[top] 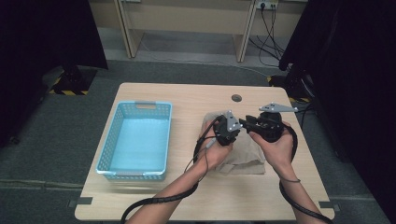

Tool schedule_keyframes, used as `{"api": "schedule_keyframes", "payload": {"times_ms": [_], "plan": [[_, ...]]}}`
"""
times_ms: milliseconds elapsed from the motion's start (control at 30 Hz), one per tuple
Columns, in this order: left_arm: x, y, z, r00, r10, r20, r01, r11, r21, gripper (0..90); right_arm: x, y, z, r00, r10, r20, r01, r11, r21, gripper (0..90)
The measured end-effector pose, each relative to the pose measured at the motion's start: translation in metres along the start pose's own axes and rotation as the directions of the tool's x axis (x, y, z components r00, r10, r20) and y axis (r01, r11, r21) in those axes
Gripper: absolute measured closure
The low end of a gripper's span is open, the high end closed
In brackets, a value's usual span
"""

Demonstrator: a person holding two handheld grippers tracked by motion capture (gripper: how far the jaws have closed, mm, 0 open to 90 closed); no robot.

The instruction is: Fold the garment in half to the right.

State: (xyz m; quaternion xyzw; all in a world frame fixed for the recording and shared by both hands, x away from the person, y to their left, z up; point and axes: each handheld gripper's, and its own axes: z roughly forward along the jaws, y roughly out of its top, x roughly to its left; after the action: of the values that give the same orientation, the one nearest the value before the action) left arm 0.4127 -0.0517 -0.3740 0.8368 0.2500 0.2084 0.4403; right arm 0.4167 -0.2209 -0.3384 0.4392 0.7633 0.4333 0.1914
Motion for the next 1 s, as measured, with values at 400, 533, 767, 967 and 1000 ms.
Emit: {"api": "schedule_keyframes", "payload": {"times_ms": [400, 533, 767, 967, 1000], "plan": [[-0.003, -0.002, 0.003, 0.9998, 0.016, 0.014, -0.016, 0.9999, 0.006, 87.5, 0.009, 0.004, 0.006, 0.999, -0.024, -0.038, 0.024, 1.0, 0.006, 60.7], [-0.004, -0.002, 0.003, 0.9998, 0.014, 0.016, -0.014, 0.9999, 0.005, 87.5, 0.01, 0.005, 0.009, 0.9986, -0.024, -0.047, 0.025, 1.0, 0.007, 59.6], [-0.007, -0.002, 0.004, 0.9996, 0.02, 0.021, -0.02, 0.9998, 0.007, 87.5, 0.01, 0.006, 0.015, 0.9983, -0.024, -0.054, 0.026, 0.999, 0.033, 57.4], [-0.008, -0.002, 0.004, 0.9995, 0.021, 0.023, -0.021, 0.9998, 0.008, 87.5, 0.007, 0.006, 0.024, 0.9986, -0.02, -0.048, 0.023, 0.998, 0.06, 61.9], [-0.009, -0.002, 0.004, 0.9995, 0.021, 0.023, -0.021, 0.9998, 0.008, 87.5, 0.007, 0.006, 0.026, 0.9988, -0.018, -0.045, 0.021, 0.998, 0.063, 64.7]]}}
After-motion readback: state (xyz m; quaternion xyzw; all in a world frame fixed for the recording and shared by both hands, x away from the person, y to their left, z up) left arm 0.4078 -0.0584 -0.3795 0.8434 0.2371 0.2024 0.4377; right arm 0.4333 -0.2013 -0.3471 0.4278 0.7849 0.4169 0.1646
